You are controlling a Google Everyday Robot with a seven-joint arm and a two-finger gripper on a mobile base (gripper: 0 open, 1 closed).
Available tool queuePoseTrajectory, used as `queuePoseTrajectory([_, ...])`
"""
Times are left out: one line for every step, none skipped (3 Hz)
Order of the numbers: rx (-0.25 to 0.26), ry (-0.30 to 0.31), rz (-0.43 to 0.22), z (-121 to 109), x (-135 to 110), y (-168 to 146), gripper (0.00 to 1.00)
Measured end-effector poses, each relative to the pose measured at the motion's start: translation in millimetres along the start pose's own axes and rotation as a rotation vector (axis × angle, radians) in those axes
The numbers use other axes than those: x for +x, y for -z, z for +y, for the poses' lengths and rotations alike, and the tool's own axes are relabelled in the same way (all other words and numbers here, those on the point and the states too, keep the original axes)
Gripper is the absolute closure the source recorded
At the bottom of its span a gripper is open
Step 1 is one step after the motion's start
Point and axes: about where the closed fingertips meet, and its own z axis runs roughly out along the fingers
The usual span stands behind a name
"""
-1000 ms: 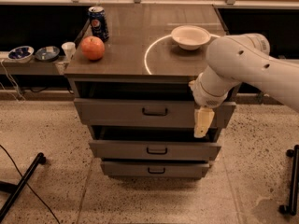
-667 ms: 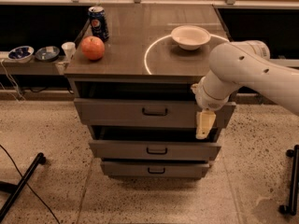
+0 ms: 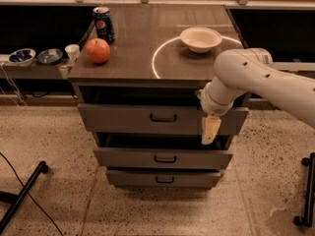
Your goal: Open top drawer
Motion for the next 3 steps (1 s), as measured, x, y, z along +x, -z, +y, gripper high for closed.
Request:
queuePoseTrajectory([-0.012,0.003,-0.008,-10,-2,-17,0.04])
queuePoseTrajectory([-0.021,0.003,-0.009,-14,-3,-25,0.18])
queuePoseTrajectory([-0.038,0.008,-0.015,-16,-7,-30,0.3])
